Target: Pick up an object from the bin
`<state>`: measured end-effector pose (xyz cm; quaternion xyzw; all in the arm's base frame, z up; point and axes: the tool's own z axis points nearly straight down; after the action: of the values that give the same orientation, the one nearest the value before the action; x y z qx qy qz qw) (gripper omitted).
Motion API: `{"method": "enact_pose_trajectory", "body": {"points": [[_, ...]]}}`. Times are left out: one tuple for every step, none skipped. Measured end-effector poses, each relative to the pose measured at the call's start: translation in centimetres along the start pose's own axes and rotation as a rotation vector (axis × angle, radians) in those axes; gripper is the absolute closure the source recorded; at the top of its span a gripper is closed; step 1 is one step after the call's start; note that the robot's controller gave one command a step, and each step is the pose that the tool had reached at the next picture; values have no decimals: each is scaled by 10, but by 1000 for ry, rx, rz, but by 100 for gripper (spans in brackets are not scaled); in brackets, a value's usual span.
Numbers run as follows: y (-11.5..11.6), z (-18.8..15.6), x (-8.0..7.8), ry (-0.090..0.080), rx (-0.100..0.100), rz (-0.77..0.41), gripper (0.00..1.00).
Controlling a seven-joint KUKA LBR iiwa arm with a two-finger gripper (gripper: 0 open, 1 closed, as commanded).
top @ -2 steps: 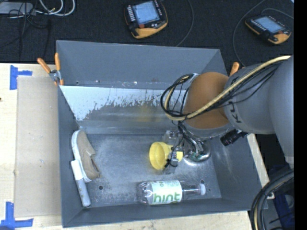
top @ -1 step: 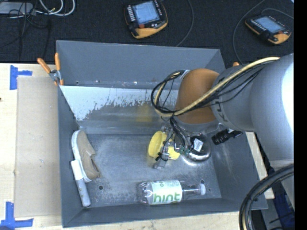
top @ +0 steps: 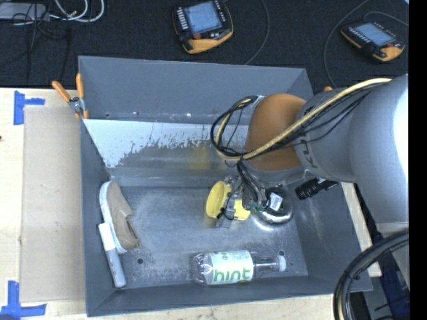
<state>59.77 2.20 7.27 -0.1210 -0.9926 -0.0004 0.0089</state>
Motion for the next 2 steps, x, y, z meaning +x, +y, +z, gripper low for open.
{"method": "enact_pose_trajectory", "body": {"points": [[0, 0, 0, 0, 0, -1, 100], [0, 0, 0, 0, 0, -1, 0]]}}
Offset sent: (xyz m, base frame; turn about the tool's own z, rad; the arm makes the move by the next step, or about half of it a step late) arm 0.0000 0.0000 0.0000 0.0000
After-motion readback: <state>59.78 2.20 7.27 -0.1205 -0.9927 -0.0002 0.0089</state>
